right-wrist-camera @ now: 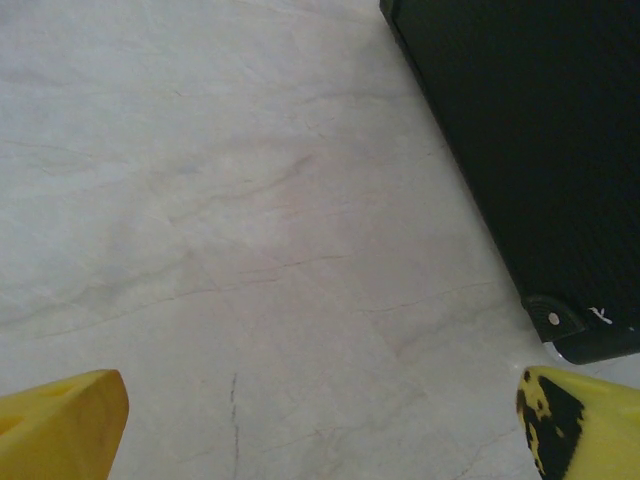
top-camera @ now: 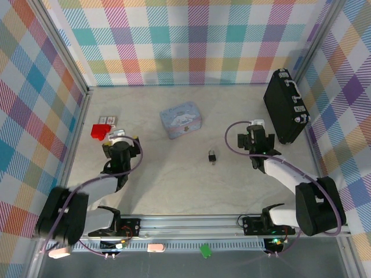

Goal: Unlock the padlock with the key

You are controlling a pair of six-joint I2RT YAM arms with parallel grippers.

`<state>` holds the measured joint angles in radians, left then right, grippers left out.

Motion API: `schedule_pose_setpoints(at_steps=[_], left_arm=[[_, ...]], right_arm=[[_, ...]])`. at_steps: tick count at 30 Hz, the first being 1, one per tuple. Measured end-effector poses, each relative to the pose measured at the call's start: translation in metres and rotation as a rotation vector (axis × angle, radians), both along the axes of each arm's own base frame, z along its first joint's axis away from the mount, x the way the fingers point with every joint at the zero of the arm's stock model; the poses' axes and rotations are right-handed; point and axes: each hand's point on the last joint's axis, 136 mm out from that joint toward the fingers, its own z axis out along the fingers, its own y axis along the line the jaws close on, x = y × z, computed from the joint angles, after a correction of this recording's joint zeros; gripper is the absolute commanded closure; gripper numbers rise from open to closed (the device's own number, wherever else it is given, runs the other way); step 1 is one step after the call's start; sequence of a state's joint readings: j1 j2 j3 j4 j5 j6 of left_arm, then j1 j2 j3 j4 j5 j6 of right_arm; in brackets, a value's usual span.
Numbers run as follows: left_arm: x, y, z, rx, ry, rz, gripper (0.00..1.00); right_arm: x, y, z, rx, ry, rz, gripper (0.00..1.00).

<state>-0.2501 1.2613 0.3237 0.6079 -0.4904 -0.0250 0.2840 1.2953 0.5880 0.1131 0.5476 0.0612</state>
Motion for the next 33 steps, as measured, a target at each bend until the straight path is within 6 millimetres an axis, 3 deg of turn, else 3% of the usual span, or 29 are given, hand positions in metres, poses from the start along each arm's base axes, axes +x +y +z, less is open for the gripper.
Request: schedule_pose_setpoints(at_steps=[3, 7, 14, 18, 25, 33], left_arm=[[0.009, -0.007, -0.027, 0.049, 0.058, -0.051, 0.0], [0.02, -0.007, -0.042, 0.054, 0.071, -0.089, 0.0], [0.035, -0.004, -0.04, -0.002, 0.035, -0.129, 0.0], [0.042, -0.005, -0.033, -0.017, 0.015, -0.147, 0.0], [0.042, -0.003, -0.033, -0.036, 0.01, -0.135, 0.0], [0.042, -0.002, -0.033, -0.039, 0.01, -0.133, 0.0]], right_arm=[[0.006, -0.004, -0.015, -0.011, -0.008, 0.012, 0.01], [0.013, -0.006, -0.028, -0.009, -0.032, 0.044, 0.01], [0.028, 0.0, -0.019, 0.046, -0.156, 0.155, 0.01], [0.025, -0.002, -0.018, 0.099, -0.206, 0.188, 0.01], [0.026, -0.006, -0.035, 0.178, -0.203, 0.209, 0.01], [0.033, -0.015, -0.028, 0.218, -0.226, 0.161, 0.01]])
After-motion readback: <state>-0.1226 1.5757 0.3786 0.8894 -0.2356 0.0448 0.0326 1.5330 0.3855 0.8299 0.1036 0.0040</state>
